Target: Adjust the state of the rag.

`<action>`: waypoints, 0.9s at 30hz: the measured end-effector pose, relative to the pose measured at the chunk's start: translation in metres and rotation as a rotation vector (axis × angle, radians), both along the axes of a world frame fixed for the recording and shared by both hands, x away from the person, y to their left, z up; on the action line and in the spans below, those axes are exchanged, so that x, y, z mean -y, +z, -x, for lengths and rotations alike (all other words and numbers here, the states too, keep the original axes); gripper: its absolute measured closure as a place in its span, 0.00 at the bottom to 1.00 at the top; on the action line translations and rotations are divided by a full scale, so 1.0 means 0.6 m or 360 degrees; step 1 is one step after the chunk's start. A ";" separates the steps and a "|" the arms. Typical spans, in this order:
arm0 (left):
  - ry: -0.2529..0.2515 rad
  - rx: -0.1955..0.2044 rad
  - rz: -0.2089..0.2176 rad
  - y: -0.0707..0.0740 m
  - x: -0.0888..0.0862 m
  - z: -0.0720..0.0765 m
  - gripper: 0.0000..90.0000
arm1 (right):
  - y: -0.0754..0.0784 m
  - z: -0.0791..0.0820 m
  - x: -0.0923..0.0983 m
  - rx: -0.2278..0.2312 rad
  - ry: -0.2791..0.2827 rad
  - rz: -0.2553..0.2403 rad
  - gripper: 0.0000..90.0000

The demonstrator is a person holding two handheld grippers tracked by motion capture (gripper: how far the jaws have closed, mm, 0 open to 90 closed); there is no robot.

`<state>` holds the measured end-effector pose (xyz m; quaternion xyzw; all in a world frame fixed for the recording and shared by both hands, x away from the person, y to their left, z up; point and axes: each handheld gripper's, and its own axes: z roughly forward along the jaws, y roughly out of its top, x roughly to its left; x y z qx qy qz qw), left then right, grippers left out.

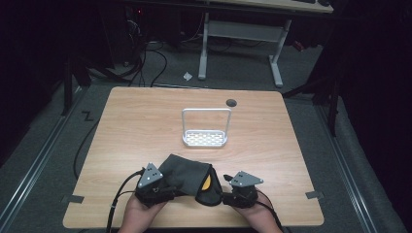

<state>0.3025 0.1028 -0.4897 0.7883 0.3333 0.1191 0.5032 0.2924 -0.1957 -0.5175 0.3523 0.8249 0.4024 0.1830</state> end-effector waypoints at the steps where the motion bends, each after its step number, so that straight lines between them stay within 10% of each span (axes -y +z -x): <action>1: -0.0027 0.0005 -0.0019 -0.001 0.008 0.004 0.39 | -0.001 0.001 -0.004 -0.0005 0.0009 0.0002 0.49; 8: -0.0132 -0.0031 -0.0226 -0.021 0.043 0.008 0.42 | -0.013 0.003 -0.027 -0.0056 0.0083 0.0054 0.55; 12: -0.0100 -0.0061 -0.0289 -0.030 0.043 0.001 0.71 | -0.020 0.003 -0.031 -0.0068 0.0099 0.0115 0.72; 18: -0.0076 -0.0065 -0.0250 -0.026 0.029 -0.003 0.95 | -0.018 0.003 -0.032 -0.0092 0.0120 0.0119 0.96; 27: 0.0097 0.0005 -0.0020 0.012 -0.032 -0.014 0.95 | 0.007 0.000 0.000 0.0006 0.0025 0.0072 0.96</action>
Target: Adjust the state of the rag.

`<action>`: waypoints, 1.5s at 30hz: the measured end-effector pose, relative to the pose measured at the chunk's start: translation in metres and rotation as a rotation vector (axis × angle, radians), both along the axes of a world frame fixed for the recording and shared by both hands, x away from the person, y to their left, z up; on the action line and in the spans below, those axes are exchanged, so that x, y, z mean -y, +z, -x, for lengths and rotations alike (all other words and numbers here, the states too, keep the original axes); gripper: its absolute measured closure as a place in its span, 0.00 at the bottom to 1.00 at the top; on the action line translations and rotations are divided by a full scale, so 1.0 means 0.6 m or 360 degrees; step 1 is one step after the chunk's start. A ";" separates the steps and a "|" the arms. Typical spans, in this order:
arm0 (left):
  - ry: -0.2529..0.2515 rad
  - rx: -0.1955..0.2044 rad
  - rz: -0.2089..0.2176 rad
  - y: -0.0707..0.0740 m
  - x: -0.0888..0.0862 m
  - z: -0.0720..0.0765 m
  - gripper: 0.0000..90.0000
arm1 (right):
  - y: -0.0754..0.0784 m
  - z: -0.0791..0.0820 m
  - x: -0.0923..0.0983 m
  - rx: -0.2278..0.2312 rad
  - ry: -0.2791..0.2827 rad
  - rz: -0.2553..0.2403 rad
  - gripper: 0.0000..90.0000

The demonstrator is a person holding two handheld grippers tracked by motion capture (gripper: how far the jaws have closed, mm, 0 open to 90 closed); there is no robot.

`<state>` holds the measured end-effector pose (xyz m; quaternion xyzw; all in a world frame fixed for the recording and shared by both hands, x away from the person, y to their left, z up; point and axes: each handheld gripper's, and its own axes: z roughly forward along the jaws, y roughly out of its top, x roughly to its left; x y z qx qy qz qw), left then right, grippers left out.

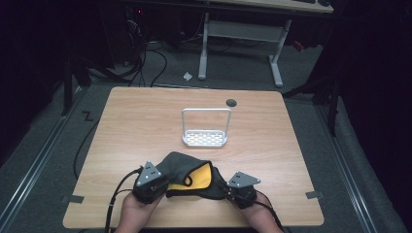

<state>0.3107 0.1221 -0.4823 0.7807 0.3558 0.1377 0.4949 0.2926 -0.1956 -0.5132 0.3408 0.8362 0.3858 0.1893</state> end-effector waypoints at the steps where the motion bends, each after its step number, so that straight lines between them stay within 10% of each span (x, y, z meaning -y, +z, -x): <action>1: 0.0022 0.0000 0.0024 0.002 -0.008 -0.003 0.95 | 0.002 -0.002 0.008 0.0012 -0.0023 -0.0002 0.96; 10: 0.0122 -0.0080 0.0147 -0.010 -0.044 -0.039 0.96 | 0.005 -0.029 0.068 0.0042 -0.0237 0.0072 0.96; 17: 0.0211 -0.0240 -0.0046 -0.064 -0.042 -0.073 0.95 | -0.014 -0.048 0.088 -0.0014 -0.0332 0.0094 0.85; 29: 0.0278 -0.0134 0.0072 -0.015 -0.086 -0.027 0.56 | 0.004 -0.029 0.085 0.0041 -0.0326 0.0019 0.72; 42: -0.0195 -0.0042 0.0054 0.006 0.091 -0.001 0.42 | 0.003 -0.029 0.083 0.0031 -0.0326 0.0007 0.72; 45: -0.0218 -0.0008 -0.0075 -0.006 0.140 -0.005 0.41 | 0.003 -0.029 0.085 0.0029 -0.0333 0.0003 0.72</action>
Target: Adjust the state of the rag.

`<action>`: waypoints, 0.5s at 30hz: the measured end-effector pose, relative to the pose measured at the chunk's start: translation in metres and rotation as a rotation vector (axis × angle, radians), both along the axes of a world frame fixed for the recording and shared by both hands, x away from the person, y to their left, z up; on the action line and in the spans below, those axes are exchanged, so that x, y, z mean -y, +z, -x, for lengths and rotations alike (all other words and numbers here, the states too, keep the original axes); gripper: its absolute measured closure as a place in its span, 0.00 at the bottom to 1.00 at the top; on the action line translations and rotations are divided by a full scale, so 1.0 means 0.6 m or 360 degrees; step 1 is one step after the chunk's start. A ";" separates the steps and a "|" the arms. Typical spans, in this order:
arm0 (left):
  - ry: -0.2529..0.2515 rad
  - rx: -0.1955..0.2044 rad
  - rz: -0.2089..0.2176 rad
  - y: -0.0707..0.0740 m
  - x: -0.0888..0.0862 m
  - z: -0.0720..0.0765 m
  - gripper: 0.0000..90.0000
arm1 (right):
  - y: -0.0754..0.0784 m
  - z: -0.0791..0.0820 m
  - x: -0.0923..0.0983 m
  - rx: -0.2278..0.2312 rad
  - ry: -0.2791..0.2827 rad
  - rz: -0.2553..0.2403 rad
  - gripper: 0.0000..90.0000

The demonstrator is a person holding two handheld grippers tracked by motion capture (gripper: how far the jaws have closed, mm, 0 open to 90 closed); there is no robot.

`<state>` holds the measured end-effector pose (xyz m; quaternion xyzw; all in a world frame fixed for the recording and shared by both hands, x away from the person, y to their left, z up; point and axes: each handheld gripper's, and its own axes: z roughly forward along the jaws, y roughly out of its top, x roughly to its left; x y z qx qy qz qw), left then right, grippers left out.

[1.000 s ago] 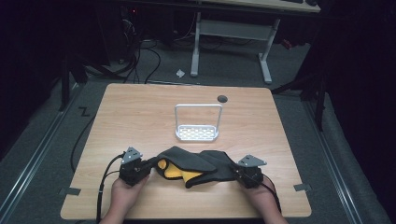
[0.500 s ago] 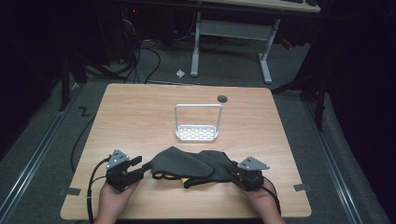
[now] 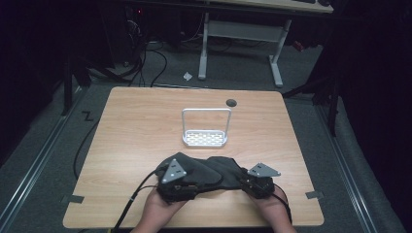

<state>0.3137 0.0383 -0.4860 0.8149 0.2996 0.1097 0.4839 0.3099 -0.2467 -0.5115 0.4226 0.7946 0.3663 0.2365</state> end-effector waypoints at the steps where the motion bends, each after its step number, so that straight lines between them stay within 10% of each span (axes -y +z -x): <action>1: -0.0013 -0.0018 -0.0047 -0.008 0.017 -0.004 0.38 | 0.000 0.000 0.001 -0.0005 -0.0004 -0.0006 0.72; 7: 0.0028 0.0030 -0.0302 -0.040 0.062 -0.010 0.40 | -0.001 0.000 0.006 -0.0014 -0.0006 -0.0020 0.73; 8: 0.0036 0.0051 -0.0333 -0.040 0.061 -0.010 0.58 | -0.002 0.000 0.006 -0.0022 -0.0007 -0.0017 0.73; 12: 0.0044 0.0056 -0.0320 -0.031 0.050 -0.011 0.85 | -0.004 -0.001 0.007 -0.0034 -0.0010 -0.0010 0.75; 15: 0.0066 0.0025 -0.0132 -0.005 0.016 -0.013 0.88 | -0.009 -0.006 0.013 -0.0063 -0.0030 -0.0018 0.72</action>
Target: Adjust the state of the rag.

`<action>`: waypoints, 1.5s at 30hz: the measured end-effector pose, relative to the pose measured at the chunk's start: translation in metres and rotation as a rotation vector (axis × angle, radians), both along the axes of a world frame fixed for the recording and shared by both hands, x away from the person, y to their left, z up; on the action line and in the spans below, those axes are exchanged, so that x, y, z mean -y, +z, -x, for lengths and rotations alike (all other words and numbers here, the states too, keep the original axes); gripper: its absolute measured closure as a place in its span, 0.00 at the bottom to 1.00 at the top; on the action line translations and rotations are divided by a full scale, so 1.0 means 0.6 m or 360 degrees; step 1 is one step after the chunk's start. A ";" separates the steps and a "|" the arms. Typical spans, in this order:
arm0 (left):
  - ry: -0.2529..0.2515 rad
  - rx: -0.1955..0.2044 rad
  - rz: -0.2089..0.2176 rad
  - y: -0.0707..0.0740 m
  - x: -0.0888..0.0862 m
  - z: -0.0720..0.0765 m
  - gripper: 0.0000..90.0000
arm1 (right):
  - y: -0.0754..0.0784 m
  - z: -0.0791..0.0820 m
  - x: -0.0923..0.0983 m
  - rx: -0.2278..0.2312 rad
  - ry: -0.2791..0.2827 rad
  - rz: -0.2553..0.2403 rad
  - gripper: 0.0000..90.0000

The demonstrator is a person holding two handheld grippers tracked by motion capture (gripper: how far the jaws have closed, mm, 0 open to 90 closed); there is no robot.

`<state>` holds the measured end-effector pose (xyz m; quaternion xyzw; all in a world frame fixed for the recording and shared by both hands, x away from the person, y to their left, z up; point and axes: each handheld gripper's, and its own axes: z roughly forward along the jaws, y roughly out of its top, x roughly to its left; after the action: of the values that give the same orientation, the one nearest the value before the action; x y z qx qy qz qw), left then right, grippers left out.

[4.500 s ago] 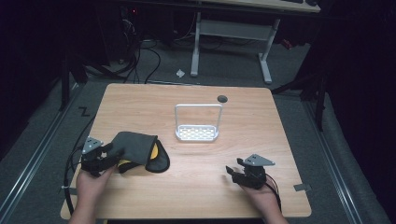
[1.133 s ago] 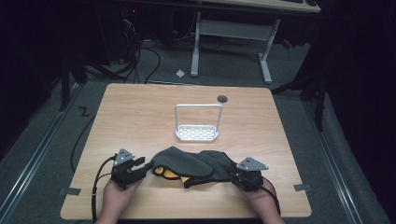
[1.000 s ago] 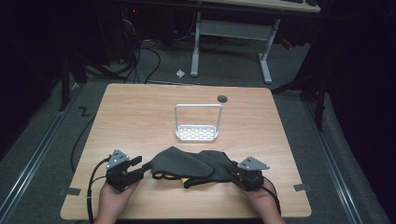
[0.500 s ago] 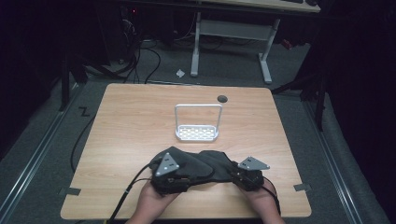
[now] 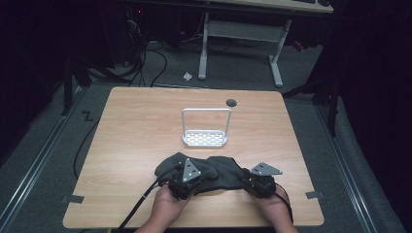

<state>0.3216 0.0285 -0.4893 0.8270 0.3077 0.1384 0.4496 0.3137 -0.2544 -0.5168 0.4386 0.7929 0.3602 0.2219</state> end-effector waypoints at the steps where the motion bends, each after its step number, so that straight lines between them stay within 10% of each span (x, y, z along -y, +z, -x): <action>1: 0.0000 0.0000 0.0000 0.000 0.000 0.000 0.88 | 0.000 0.000 0.000 0.0000 0.0000 0.0000 0.72; 13: 0.0186 0.0016 0.0276 0.049 -0.143 0.001 0.87 | -0.014 -0.002 -0.007 -0.0085 0.0023 0.0015 0.61; 18: 0.0213 -0.0036 0.0308 0.032 -0.180 0.017 0.87 | -0.014 0.006 -0.021 -0.0132 0.0109 0.0019 0.92; 24: 0.0212 -0.0006 0.0348 0.040 -0.192 0.021 0.87 | 0.034 0.020 -0.036 0.0101 0.0100 -0.0013 0.98; 29: 0.0287 0.0000 0.0405 0.052 -0.205 -0.030 0.87 | 0.078 -0.016 -0.047 0.0250 0.0047 -0.0087 1.00; 35: 0.0479 -0.0206 0.0322 -0.011 -0.234 -0.121 0.86 | 0.034 -0.123 -0.079 0.0098 -0.0055 -0.0026 1.00; 39: 0.0541 -0.0256 0.0256 -0.033 -0.242 -0.140 0.78 | 0.031 -0.132 -0.082 0.0114 -0.0070 0.0001 0.83; 45: 0.0555 -0.0199 0.0334 -0.014 -0.256 -0.112 0.56 | 0.075 -0.087 -0.080 0.0228 -0.0038 -0.0080 0.73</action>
<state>0.3886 0.1824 -0.4976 0.7169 0.4862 0.1298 0.4825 0.3657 -0.2067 -0.4716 0.4267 0.7603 0.4078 0.2713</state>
